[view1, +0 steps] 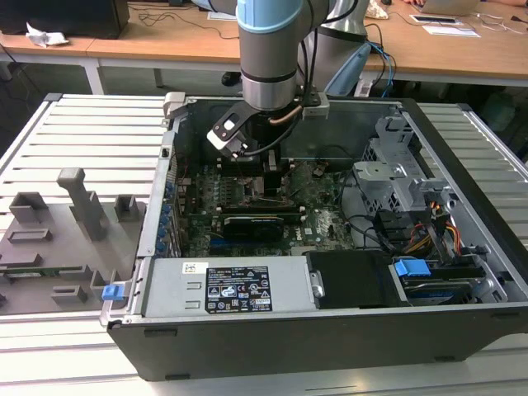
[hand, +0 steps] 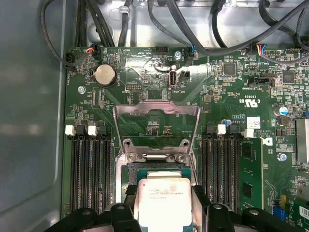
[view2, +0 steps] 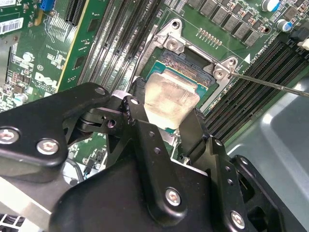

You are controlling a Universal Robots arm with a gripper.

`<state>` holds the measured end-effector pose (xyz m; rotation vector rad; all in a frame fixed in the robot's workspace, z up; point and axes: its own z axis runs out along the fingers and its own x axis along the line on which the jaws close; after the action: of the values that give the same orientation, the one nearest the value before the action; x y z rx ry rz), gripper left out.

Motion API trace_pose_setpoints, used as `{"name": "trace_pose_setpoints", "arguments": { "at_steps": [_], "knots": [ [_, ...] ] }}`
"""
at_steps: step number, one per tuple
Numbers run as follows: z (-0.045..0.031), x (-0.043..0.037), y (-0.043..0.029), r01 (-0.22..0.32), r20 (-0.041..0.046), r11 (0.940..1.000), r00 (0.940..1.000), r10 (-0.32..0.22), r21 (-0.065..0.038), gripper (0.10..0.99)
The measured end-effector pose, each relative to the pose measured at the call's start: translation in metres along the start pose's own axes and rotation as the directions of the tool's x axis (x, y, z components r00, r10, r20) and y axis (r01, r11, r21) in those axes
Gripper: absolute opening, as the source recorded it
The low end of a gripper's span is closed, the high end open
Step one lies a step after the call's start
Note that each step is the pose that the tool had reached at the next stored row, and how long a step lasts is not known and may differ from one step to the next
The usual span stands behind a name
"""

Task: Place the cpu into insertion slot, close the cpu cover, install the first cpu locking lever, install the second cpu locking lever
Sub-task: 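Place the cpu into insertion slot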

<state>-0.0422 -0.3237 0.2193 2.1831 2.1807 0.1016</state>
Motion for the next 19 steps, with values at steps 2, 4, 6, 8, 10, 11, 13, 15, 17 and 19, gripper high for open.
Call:
{"name": "trace_pose_setpoints", "arguments": {
  "at_steps": [2, 4, 6, 8, 10, 11, 13, 15, 17, 19],
  "knots": [
    [0.0017, 0.0000, -0.0014, -0.001, 0.0000, 1.0000, 1.0000, 0.001, 0.000, 0.525],
    [0.0027, 0.0000, -0.0030, -0.002, 0.0002, 1.0000, 1.0000, 0.002, 0.000, 0.525],
    [0.0035, 0.0002, -0.0033, -0.010, 0.0007, 1.0000, 1.0000, 0.010, 0.000, 0.525],
    [0.0047, 0.0005, -0.0035, -0.026, 0.0022, 0.9997, 0.9997, 0.026, 0.000, 0.525],
    [0.0061, 0.0011, -0.0036, -0.029, 0.0024, 0.9996, 0.9996, 0.029, 0.000, 0.525],
    [0.0067, 0.0012, -0.0036, -0.029, 0.0023, 0.9996, 0.9996, 0.029, 0.000, 0.525],
    [0.0071, 0.0012, -0.0037, -0.029, 0.0027, 0.9996, 0.9996, 0.029, 0.000, 0.525],
    [0.0076, 0.0013, -0.0037, -0.029, 0.0026, 0.9996, 0.9996, 0.029, 0.000, 0.525],
    [0.0078, 0.0013, -0.0038, -0.029, 0.0025, 0.9996, 0.9996, 0.029, 0.000, 0.525],
    [0.0082, 0.0014, -0.0038, -0.029, 0.0025, 0.9996, 0.9996, 0.029, 0.000, 0.525]
  ]
}}
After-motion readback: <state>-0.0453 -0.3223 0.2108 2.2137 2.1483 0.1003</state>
